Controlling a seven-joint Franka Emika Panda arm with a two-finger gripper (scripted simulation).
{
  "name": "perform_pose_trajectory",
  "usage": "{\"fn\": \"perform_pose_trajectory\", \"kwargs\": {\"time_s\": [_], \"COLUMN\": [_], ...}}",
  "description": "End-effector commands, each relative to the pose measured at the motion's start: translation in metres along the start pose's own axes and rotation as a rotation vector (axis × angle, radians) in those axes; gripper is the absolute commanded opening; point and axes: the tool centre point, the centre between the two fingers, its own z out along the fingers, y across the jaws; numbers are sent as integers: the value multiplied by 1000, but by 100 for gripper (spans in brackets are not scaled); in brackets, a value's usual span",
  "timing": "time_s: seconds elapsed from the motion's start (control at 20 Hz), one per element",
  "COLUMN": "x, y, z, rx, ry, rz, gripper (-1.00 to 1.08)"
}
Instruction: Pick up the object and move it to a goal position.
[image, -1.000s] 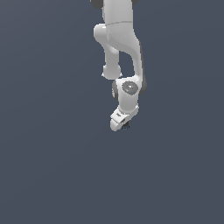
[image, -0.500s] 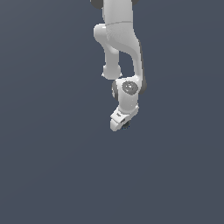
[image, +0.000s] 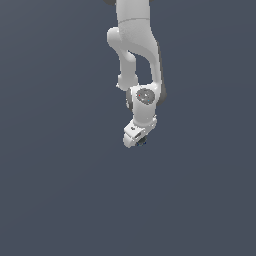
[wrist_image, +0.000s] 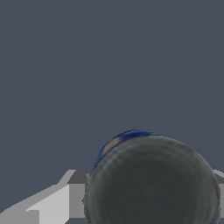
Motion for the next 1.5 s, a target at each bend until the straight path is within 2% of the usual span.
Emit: {"fn": "perform_pose_trajectory", "kwargs": {"time_s": [0.0, 0.45, 1.45], "x": [-6, -46, -165], "y": [4, 25, 93], "z": [-10, -70, -258], "rx": [-1, -1, 3], "ry": [1, 0, 5], "rz": [0, 0, -2], "gripper": [-100, -100, -100]}}
